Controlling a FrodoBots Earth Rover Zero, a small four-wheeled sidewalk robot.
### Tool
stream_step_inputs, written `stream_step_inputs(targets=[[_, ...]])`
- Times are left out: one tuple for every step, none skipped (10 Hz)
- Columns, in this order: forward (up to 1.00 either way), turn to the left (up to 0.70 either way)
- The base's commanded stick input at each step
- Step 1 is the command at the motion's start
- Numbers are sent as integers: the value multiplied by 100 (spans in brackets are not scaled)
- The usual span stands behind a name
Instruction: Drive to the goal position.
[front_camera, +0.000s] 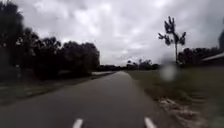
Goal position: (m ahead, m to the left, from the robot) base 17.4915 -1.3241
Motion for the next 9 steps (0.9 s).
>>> stream_step_inputs(targets=[[84, -2], [84, -28], [84, -33], [84, -33], [84, -18], [84, 3], [84, 3], [84, 3], [84, 3]])
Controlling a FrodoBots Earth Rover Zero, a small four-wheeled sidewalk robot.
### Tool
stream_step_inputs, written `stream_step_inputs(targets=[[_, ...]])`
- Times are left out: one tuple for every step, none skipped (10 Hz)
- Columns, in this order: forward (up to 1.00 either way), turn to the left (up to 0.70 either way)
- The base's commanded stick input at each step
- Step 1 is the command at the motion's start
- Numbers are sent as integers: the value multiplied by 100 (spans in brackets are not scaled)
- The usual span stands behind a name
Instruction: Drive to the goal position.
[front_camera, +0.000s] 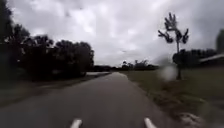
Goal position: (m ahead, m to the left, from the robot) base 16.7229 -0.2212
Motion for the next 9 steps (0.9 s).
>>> stream_step_inputs(targets=[[84, 3], [84, 3], [84, 3], [84, 3], [84, 3], [84, 3], [84, 3], [84, 3], [84, 3]])
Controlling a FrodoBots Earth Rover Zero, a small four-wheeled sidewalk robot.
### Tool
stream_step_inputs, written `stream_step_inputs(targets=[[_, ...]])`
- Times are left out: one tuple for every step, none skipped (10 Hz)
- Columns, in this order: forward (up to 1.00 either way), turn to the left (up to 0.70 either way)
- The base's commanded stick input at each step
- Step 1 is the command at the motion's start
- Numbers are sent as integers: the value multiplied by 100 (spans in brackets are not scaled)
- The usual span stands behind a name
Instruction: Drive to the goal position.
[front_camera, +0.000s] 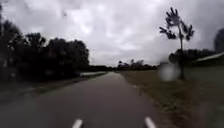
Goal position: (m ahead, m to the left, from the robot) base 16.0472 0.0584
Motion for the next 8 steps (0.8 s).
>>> stream_step_inputs(targets=[[84, 3], [84, 3], [84, 3], [84, 3], [84, 3], [84, 3], [84, 3], [84, 3]])
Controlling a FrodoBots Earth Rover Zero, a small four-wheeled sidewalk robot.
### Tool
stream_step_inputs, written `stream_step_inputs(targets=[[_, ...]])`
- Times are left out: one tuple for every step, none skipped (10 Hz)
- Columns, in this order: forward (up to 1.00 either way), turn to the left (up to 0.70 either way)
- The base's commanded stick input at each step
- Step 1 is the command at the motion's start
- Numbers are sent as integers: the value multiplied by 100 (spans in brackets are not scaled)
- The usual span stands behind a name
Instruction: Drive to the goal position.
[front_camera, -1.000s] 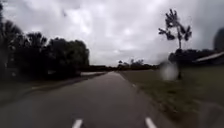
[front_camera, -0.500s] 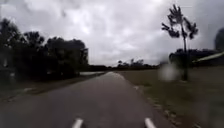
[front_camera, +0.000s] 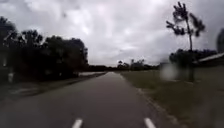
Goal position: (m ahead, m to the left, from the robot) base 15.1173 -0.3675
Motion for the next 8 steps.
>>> stream_step_inputs(targets=[[84, 3], [84, 3], [84, 3], [84, 3], [84, 3], [84, 3], [84, 3], [84, 3]])
